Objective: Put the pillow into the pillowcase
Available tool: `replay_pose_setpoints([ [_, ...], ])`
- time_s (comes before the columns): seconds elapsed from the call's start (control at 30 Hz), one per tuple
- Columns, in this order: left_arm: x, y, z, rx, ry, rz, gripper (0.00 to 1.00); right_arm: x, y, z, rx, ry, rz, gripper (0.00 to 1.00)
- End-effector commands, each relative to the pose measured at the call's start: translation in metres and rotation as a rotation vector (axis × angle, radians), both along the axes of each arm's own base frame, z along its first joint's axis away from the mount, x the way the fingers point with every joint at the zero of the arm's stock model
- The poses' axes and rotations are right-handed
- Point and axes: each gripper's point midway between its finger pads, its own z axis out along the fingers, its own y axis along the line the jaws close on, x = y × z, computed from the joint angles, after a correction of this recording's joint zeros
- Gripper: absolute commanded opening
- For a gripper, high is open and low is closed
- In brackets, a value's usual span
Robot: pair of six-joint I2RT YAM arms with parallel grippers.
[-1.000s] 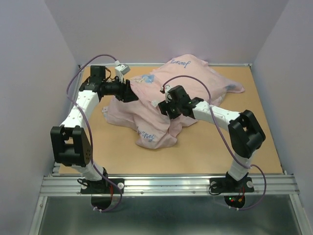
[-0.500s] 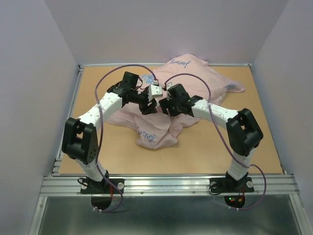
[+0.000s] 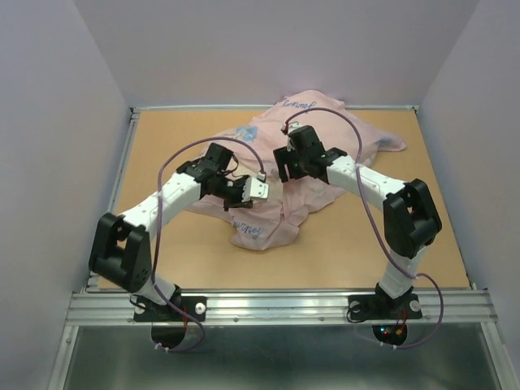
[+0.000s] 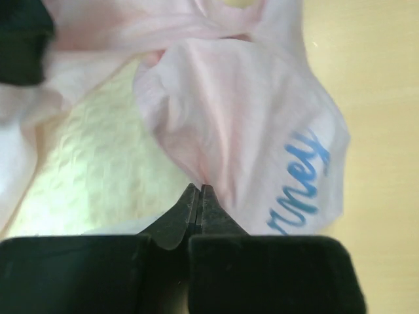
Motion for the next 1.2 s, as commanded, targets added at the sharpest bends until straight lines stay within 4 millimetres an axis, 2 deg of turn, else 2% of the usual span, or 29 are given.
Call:
replay_pose_setpoints([
  [0.0, -0.022, 0.008, 0.046, -0.088, -0.123, -0.01, 0.0, 0.015, 0.02, 0.051, 0.125, -0.08, 0.08, 0.7],
  [0.1, -0.016, 0.004, 0.055, -0.13, -0.135, 0.054, 0.0, -0.003, 0.051, 0.059, 0.24, -0.022, 0.238, 0.47],
  [0.13, -0.011, 0.003, 0.058, -0.139, -0.143, 0.081, 0.0, -0.006, 0.056, 0.06, 0.266, -0.005, 0.258, 0.32],
  [0.17, -0.009, 0.002, 0.065, -0.16, -0.131, 0.128, 0.0, -0.012, 0.064, 0.063, 0.305, 0.018, 0.299, 0.27],
  [0.2, 0.002, -0.003, 0.078, -0.205, -0.179, 0.153, 0.0, -0.016, 0.069, 0.064, 0.324, 0.029, 0.323, 0.19],
  [0.23, 0.007, -0.003, 0.082, -0.22, -0.192, 0.185, 0.0, -0.019, 0.071, 0.065, 0.341, 0.042, 0.329, 0.03],
  [0.27, 0.01, -0.004, 0.092, -0.245, -0.219, 0.202, 0.0, -0.02, 0.072, 0.068, 0.354, 0.049, 0.332, 0.01],
  [0.43, 0.035, -0.014, 0.12, -0.36, -0.266, 0.313, 0.0, -0.035, 0.071, 0.1, 0.418, 0.024, 0.366, 0.01],
  [0.47, 0.039, -0.015, 0.121, -0.372, -0.264, 0.333, 0.0, -0.039, 0.069, 0.115, 0.438, 0.004, 0.365, 0.01],
  [0.5, 0.048, -0.019, 0.12, -0.394, -0.279, 0.35, 0.0, -0.04, 0.065, 0.121, 0.451, -0.002, 0.354, 0.01],
  [0.53, 0.056, -0.019, 0.118, -0.408, -0.289, 0.384, 0.0, -0.041, 0.062, 0.129, 0.46, -0.016, 0.351, 0.0],
  [0.57, 0.069, -0.013, 0.113, -0.414, -0.281, 0.495, 0.0, -0.042, 0.057, 0.131, 0.463, -0.017, 0.34, 0.0],
  [0.6, 0.078, -0.011, 0.102, -0.408, -0.288, 0.535, 0.0, -0.046, 0.054, 0.139, 0.479, -0.023, 0.347, 0.01],
  [0.67, 0.084, -0.012, 0.077, -0.378, -0.284, 0.534, 0.0, -0.047, 0.044, 0.138, 0.496, -0.002, 0.328, 0.0],
  [0.77, 0.086, -0.011, 0.062, -0.364, -0.239, 0.568, 0.01, -0.048, 0.038, 0.14, 0.509, 0.0, 0.33, 0.01],
  [0.8, 0.089, -0.01, 0.055, -0.363, -0.189, 0.627, 0.03, -0.051, 0.04, 0.147, 0.527, -0.002, 0.356, 0.01],
  [0.83, 0.099, -0.002, 0.056, -0.356, -0.193, 0.699, 0.11, -0.055, 0.041, 0.151, 0.536, -0.004, 0.381, 0.01],
  [0.9, 0.106, 0.005, 0.056, -0.375, -0.114, 0.789, 0.23, -0.065, 0.047, 0.155, 0.565, 0.016, 0.447, 0.01],
  [0.93, 0.118, 0.021, 0.067, -0.398, -0.09, 0.858, 0.33, -0.075, 0.052, 0.155, 0.593, 0.045, 0.496, 0.01],
  [0.97, 0.118, 0.027, 0.074, -0.429, -0.051, 0.866, 0.38, -0.08, 0.053, 0.151, 0.602, 0.069, 0.515, 0.01],
  [1.0, 0.117, 0.039, 0.096, -0.484, -0.049, 0.885, 0.42, -0.085, 0.054, 0.147, 0.613, 0.092, 0.535, 0.01],
  [1.03, 0.12, 0.061, 0.104, -0.53, -0.002, 0.955, 0.48, -0.096, 0.055, 0.138, 0.632, 0.143, 0.563, 0.01],
  [1.07, 0.113, 0.067, 0.115, -0.566, 0.023, 0.934, 0.5, -0.1, 0.056, 0.134, 0.64, 0.164, 0.574, 0.01],
  [1.1, 0.103, 0.075, 0.136, -0.604, 0.002, 0.928, 0.51, -0.105, 0.057, 0.13, 0.648, 0.186, 0.588, 0.0],
  [1.13, 0.093, 0.082, 0.134, -0.577, 0.023, 0.941, 0.51, -0.113, 0.06, 0.125, 0.661, 0.22, 0.612, 0.0],
  [1.17, 0.085, 0.094, 0.146, -0.581, -0.008, 0.955, 0.51, -0.115, 0.063, 0.118, 0.662, 0.24, 0.618, 0.01],
])
